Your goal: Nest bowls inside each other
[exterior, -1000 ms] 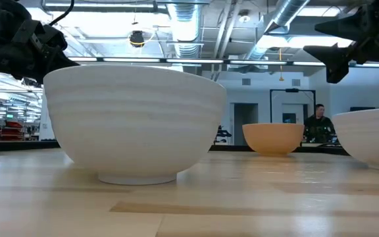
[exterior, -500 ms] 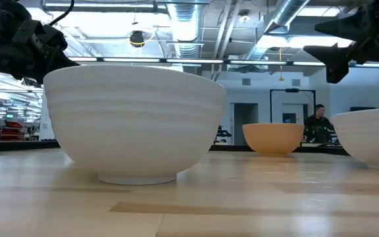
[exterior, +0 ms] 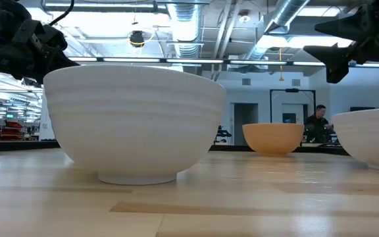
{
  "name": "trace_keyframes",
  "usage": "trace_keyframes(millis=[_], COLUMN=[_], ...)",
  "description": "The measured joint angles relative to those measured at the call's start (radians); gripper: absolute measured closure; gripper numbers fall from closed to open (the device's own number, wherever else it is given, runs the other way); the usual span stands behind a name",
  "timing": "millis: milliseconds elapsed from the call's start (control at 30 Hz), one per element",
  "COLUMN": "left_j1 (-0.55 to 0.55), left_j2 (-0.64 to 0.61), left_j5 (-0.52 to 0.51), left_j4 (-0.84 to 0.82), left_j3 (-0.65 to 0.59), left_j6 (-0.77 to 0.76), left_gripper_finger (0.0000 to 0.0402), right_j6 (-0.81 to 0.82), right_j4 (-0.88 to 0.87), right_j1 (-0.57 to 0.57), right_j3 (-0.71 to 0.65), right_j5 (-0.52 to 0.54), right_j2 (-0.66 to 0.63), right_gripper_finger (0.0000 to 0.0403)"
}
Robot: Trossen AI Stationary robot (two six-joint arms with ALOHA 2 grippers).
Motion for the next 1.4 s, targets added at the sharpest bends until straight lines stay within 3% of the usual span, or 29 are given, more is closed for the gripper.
trace_keyframes(millis=[400, 500, 600, 733, 967, 1100, 1267, 1400], left_j1=[0.000, 0.000, 0.000, 0.000, 0.000, -0.001, -0.001, -0.001], left_j2=[0.000, 0.000, 0.000, 0.000, -0.001, -0.002, -0.005, -0.005], left_j5=[0.000, -0.067, -0.138, -0.139, 0.221, 0.486, 0.773, 0.885], left_j4=[0.000, -0.001, -0.001, 0.010, 0.473, 0.752, 0.842, 0.791], left_j3=[0.000, 0.000, 0.000, 0.000, 0.000, 0.000, 0.000, 0.000], left_j6=[0.000, -0.001, -0.061, -0.173, -0.248, -0.278, -0.279, -0.249], left_gripper_finger=[0.0401, 0.0401, 0.0401, 0.0401, 0.0401, 0.0401, 0.0401, 0.0401], right_j6=[0.000, 0.000, 0.000, 0.000, 0.000, 0.000, 0.000, 0.000], right_j4=[0.000, 0.000, 0.000, 0.000, 0.000, 0.000, 0.000, 0.000], right_j1=[0.000, 0.000, 0.000, 0.000, 0.000, 0.000, 0.000, 0.000], right_j3=[0.000, 0.000, 0.000, 0.000, 0.000, 0.000, 0.000, 0.000], right_j5=[0.000, 0.000, 0.000, 0.000, 0.000, 0.000, 0.000, 0.000], right_j2=[0.000, 0.000, 0.000, 0.000, 0.000, 0.000, 0.000, 0.000], right_gripper_finger=[0.0143, 0.0143, 0.0143, 0.0143, 0.0143, 0.0143, 0.0143, 0.0143])
